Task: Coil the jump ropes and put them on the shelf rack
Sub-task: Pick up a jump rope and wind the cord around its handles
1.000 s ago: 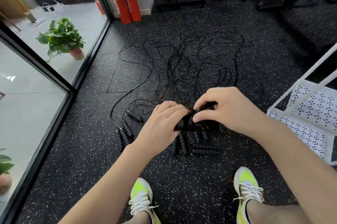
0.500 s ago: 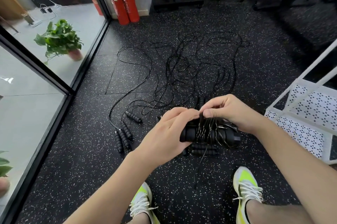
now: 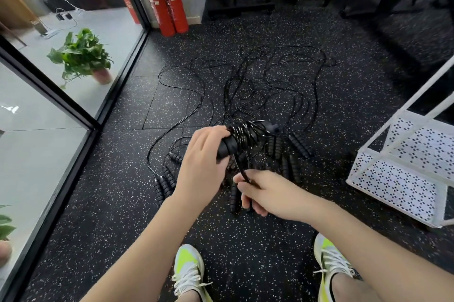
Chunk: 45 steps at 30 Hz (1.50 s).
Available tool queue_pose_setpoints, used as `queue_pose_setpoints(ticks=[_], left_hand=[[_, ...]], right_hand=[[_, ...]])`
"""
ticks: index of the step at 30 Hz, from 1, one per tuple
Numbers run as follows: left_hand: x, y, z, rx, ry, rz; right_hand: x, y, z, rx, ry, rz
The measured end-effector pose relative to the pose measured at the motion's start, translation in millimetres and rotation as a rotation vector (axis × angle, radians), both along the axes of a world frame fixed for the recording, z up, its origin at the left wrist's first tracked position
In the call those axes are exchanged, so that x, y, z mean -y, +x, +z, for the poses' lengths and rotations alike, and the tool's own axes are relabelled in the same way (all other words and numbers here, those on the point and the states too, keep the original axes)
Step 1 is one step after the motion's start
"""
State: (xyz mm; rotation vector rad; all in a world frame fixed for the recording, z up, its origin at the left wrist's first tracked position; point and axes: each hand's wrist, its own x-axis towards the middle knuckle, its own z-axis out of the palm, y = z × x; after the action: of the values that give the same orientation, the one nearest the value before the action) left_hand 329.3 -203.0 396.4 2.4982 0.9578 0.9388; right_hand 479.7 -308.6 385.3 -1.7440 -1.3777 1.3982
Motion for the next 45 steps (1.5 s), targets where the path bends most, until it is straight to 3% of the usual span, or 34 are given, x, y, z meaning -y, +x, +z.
queue_pose_setpoints(ticks=[6,13,19,27,34,38,45], left_hand=[[-8.4,-5.2,-14.0,-0.219,-0.014,-0.018],[1.3,-0.7,-18.5,-0.261,-0.065,-0.097],[3.7,-1.5,-14.4,-0.25,-0.129,-0.234],[6.1,-1.8,-10.7,-0.184,-0.269,-0.154],[9.4,1.0,-11.3,-0.17,-0.153,-0.302],[16.8,2.8,-6.0,-0.093,-0.139,-0.389],[25.0,16.7,-2.8,0.08,-0.118,-0.42]], right_hand=[[8.8,-2.7,44.3,0.502,0.259,0.039],[6.8,8.1,59.3,0.44,0.356,0.111],[1.2,39.8,69.7,0.665,0.424,0.086],[5.2,52.9,75.6,0.469,0.384,0.152],[-0.8,57.5,67.9,0.392,0.452,0.037],[-6.6,72.3,59.5,0.176,0.419,-0.154],[-15.7,86.7,17.1,-0.395,0.215,-0.289]])
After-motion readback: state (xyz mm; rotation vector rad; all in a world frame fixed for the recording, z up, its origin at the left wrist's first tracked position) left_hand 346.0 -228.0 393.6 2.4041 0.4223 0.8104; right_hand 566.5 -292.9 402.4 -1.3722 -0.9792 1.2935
